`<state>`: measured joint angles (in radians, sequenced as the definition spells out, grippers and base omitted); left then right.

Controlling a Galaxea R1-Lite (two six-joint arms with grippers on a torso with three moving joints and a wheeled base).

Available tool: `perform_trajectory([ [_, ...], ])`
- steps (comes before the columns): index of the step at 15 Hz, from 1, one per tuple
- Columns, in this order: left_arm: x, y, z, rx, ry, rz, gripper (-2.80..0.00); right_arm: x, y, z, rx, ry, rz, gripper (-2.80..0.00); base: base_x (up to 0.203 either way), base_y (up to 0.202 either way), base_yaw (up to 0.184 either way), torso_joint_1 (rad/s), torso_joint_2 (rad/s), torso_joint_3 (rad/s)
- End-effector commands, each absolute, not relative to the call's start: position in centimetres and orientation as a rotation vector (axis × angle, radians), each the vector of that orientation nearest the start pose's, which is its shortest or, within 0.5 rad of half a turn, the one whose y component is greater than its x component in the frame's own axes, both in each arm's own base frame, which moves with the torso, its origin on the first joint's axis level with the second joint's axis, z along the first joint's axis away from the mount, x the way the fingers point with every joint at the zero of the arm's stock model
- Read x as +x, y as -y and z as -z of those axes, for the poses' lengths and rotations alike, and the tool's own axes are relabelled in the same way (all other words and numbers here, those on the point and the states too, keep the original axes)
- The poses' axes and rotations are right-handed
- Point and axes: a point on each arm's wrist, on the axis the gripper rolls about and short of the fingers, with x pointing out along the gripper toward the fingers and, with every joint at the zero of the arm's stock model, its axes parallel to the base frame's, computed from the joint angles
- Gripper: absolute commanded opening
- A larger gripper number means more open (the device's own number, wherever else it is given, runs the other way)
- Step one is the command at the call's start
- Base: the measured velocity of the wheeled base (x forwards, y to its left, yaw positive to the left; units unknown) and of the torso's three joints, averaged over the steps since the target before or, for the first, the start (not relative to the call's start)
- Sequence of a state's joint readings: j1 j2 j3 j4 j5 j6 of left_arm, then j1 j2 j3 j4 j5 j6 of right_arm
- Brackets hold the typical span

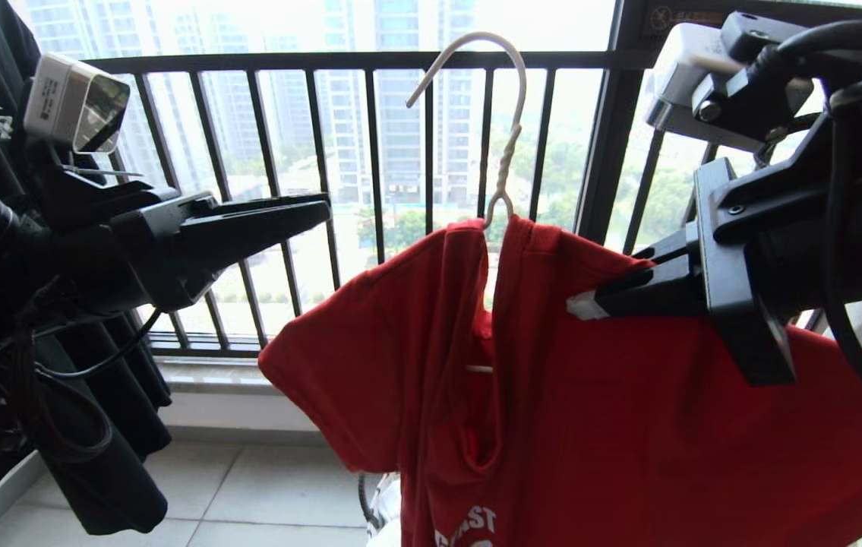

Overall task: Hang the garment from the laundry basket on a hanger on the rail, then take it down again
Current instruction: Hang the clothes rack on the clothesline

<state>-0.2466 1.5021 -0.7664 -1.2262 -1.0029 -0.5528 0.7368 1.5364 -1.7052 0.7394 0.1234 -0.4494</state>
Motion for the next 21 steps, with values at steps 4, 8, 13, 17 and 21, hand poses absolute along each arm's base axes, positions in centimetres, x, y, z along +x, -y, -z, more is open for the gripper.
perform_trajectory([
  [4,22.2,7.6,-28.9,-0.265,0.165,1.322,-2.8,18.2,-15.7,-34.7,-0.529,-0.38,-0.902,-2.8,0.0,0.0,0.0,0.0,0.0,0.0],
  [8,19.9,7.0,-29.3,-0.287,0.164,1.332,-2.8,17.4,-15.0,-35.8,-0.443,-0.348,-0.872,-2.8,0.0,0.0,0.0,0.0,0.0,0.0],
  [13,15.3,5.8,-29.1,-0.413,0.083,1.358,-2.8,16.3,-12.5,-35.8,-0.405,-0.357,-0.809,-2.8,0.0,0.0,0.0,0.0,0.0,0.0],
  [17,13.8,3.9,-28.1,-0.431,0.066,1.249,-2.8,15.6,-11.0,-35.9,-0.362,-0.368,-0.716,-2.8,0.0,0.0,0.0,0.0,0.0,0.0],
  [21,12.5,2.4,-28.4,-0.427,0.075,1.141,-2.8,14.9,-10.3,-36.1,-0.302,-0.351,-0.666,-2.8,0.0,0.0,0.0,0.0,0.0,0.0],
])
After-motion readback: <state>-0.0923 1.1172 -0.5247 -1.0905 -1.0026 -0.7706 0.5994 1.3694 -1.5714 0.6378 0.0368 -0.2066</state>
